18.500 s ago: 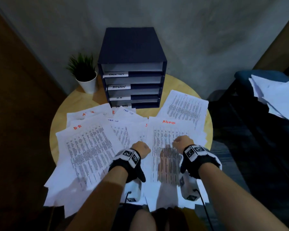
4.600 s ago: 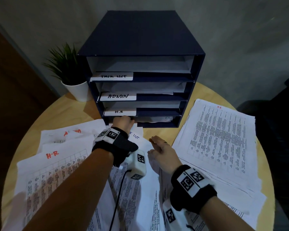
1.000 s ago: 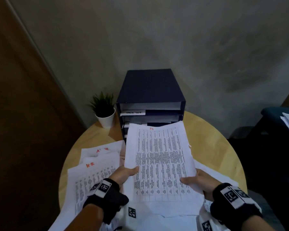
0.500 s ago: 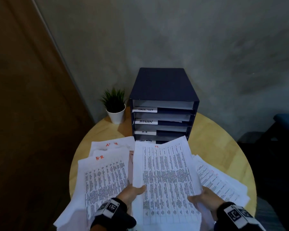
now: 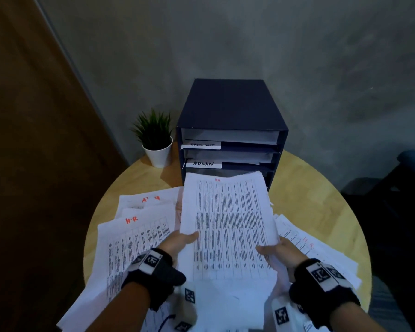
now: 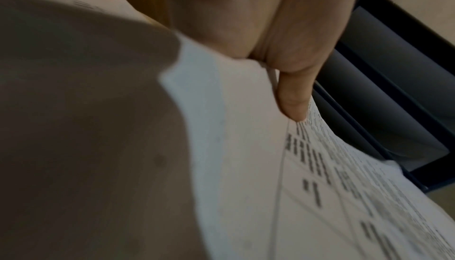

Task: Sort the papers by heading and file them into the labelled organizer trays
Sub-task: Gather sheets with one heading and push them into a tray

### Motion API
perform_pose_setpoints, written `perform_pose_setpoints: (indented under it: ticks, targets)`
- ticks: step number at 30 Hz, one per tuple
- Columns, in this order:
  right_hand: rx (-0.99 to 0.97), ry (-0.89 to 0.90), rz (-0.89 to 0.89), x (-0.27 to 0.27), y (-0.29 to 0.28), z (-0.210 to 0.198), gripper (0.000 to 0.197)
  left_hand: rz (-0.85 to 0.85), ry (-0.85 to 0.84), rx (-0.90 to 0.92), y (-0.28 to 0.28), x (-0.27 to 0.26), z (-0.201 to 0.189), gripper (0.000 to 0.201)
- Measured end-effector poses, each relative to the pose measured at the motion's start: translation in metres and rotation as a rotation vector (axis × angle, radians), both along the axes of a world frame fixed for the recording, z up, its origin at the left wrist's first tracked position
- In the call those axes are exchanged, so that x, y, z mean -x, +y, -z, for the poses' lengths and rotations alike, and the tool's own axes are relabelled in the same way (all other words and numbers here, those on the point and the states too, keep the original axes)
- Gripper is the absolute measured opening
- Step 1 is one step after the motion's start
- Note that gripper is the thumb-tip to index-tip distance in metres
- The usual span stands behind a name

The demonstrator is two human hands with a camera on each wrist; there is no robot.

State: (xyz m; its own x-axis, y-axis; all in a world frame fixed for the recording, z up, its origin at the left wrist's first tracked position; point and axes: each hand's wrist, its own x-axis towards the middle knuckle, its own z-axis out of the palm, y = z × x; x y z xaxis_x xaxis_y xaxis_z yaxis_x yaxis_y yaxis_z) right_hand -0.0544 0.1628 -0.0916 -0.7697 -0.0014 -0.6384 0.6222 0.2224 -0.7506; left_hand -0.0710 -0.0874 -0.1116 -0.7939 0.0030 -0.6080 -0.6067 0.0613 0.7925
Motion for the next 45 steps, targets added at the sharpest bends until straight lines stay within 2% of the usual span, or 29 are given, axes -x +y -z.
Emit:
perform_pose_setpoints:
  ticks: [5, 9, 14, 16, 19, 22, 24, 27, 30, 32, 33, 35, 37, 39, 41, 45]
  targets:
    - [0.014, 0.035, -0.015, 0.029, -0.002, -0.006, 0.028, -0.044, 0.011, 0.006, -0.002, 0.028, -0.002, 0.048]
    - [0.032, 0.032, -0.005, 0.041, -0.001, 0.001, 0.025, -0.026, -0.034, -0.08, -0.007, 0.028, 0.005, 0.053]
    - [0.044, 0.034, 0.093, 0.04, 0.005, 0.016, 0.028, 0.042, -0.182, -0.263, -0.015, 0.011, 0.022, 0.031]
    - [0.067, 0.046, 0.128, 0.041, 0.006, 0.019, 0.025, 0.068, -0.177, -0.229, -0.018, 0.004, 0.028, 0.027]
    - [0.176, 0.11, 0.19, 0.044, 0.0, 0.016, 0.007, 0.025, -0.088, -0.187, -0.019, 0.003, 0.028, 0.03]
    - [0.272, 0.134, 0.177, 0.045, -0.003, 0.009, 0.038, -0.028, -0.043, -0.141, -0.021, 0.013, 0.022, 0.035]
    - [0.294, 0.143, 0.098, 0.04, -0.002, 0.007, 0.038, -0.057, -0.013, -0.102, -0.02, 0.023, 0.017, 0.038]
    - [0.259, 0.193, 0.108, 0.039, -0.001, 0.01, 0.04, -0.073, 0.084, 0.047, -0.012, 0.041, 0.002, 0.039]
    - [0.213, 0.286, 0.278, 0.049, -0.006, 0.012, 0.049, -0.056, 0.169, 0.19, -0.003, 0.063, -0.01, 0.04]
    - [0.206, 0.341, 0.381, 0.056, -0.009, 0.014, 0.048, -0.037, 0.111, 0.194, 0.001, 0.073, -0.015, 0.048]
    - [0.202, 0.366, 0.42, 0.059, -0.01, 0.015, 0.048, -0.03, 0.027, 0.13, 0.001, 0.077, -0.014, 0.05]
    - [0.198, 0.394, 0.493, 0.065, -0.012, 0.019, 0.048, -0.021, -0.144, -0.023, -0.001, 0.079, -0.014, 0.034]
    - [0.209, 0.404, 0.543, 0.071, -0.012, 0.022, 0.047, 0.053, -0.208, -0.062, -0.005, 0.076, -0.011, 0.011]
    - [0.24, 0.416, 0.566, 0.074, -0.014, 0.025, 0.044, 0.052, -0.176, -0.027, -0.005, 0.073, -0.013, 0.007]
    - [0.292, 0.432, 0.569, 0.073, -0.015, 0.028, 0.043, -0.024, -0.119, -0.016, -0.005, 0.078, -0.012, 0.006]
    - [0.362, 0.434, 0.599, 0.07, -0.027, 0.032, 0.042, -0.066, -0.039, 0.068, -0.003, 0.094, -0.004, 0.018]
